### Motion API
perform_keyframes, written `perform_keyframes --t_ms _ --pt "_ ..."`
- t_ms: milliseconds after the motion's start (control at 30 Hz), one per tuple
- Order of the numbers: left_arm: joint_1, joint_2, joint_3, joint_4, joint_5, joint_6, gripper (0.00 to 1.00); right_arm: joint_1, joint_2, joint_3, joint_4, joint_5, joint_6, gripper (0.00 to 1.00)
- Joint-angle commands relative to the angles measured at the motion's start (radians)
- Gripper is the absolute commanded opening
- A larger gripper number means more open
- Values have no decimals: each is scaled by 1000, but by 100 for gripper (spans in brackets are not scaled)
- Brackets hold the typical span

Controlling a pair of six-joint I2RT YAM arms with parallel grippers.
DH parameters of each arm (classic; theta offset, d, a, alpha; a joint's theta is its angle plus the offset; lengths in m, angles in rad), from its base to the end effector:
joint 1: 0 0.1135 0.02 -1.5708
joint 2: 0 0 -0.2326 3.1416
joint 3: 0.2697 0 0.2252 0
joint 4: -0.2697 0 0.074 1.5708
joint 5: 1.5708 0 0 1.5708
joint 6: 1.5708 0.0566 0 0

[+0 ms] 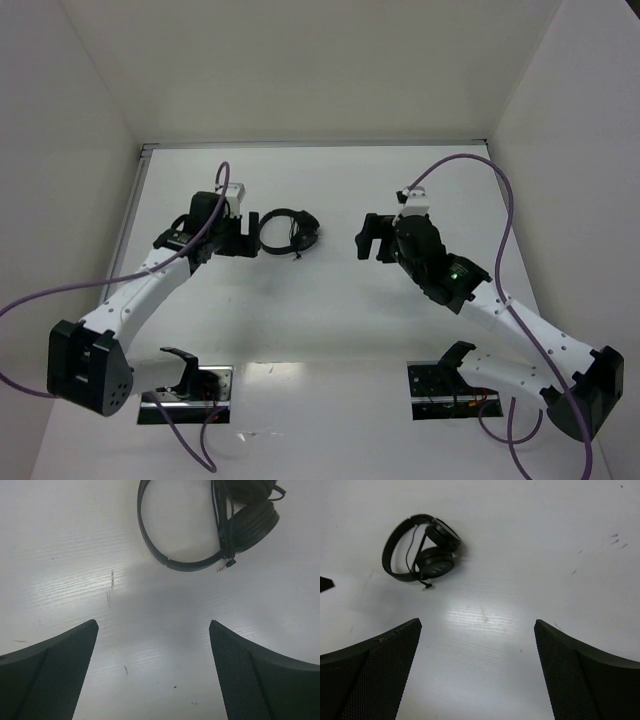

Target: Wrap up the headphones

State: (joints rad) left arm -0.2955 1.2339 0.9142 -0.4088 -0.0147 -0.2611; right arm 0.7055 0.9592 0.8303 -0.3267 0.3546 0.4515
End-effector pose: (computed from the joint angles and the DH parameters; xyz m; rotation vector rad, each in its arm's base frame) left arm 0.2542 -0.0765 0.2348 0.0322 2.3139 -0.2684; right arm 0.1829 0.1300 0.2796 -0.0317 2.0165 0.3827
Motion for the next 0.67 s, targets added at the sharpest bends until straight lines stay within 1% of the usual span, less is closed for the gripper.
perform_keyframes --t_ms 0,167,233,333,400,467,633 --pt "-4 -95 -47 91 27 16 100 -11 3 10 -55 -9 -14 100" --pt "-4 -203 -194 186 13 -7 100 -11 -39 -79 12 -23 -13 100" --pt "-4 -224 -204 186 13 5 100 -11 -48 -79 21 -14 7 100" --pt "-4 -225 -179 113 -24 -9 100 -11 -48 -66 21 -25 7 100" --pt "-4 -241 -179 113 -24 -19 100 -11 -36 -36 -14 -25 7 100" --pt "-4 -261 -199 142 -13 -29 100 -11 -25 -36 -55 -25 7 100" --pt "-4 -309 -244 208 -36 -76 100 -11 -48 -49 -55 -77 10 100"
